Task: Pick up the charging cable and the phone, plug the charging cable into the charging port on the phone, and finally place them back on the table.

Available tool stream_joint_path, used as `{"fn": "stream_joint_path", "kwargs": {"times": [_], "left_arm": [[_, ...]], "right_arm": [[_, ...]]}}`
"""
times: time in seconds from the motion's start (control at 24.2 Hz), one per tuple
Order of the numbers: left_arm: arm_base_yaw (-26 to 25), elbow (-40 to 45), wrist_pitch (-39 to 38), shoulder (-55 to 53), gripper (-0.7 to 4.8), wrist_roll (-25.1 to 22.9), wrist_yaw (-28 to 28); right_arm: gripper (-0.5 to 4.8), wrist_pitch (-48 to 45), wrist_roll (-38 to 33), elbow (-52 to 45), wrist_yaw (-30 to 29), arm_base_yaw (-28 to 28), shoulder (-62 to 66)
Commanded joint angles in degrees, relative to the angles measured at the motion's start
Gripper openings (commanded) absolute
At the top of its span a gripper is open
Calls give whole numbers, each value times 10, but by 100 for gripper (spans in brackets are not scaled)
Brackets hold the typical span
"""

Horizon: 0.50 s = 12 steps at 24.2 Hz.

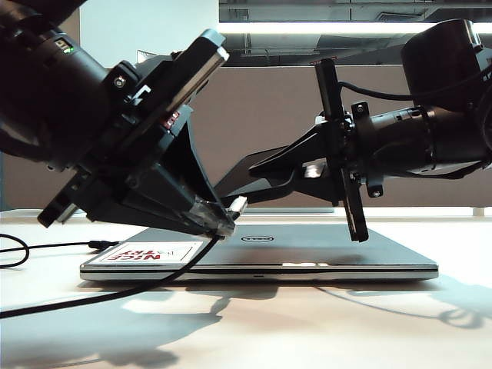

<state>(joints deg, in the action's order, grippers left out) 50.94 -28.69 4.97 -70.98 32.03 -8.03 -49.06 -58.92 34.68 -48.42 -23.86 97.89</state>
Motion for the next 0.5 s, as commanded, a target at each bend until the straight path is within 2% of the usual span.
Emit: {"fn": "stream_joint_path", "kwargs": {"times": [0.04, 0.5], "left_arm": [[-1, -1, 16, 1, -6, 13, 0], [-1, -1, 16, 1, -6, 12, 0]], "right_arm": [[-2, -22, 4, 3, -8, -2, -6], [-2, -56, -26, 3, -28, -1, -6]]}}
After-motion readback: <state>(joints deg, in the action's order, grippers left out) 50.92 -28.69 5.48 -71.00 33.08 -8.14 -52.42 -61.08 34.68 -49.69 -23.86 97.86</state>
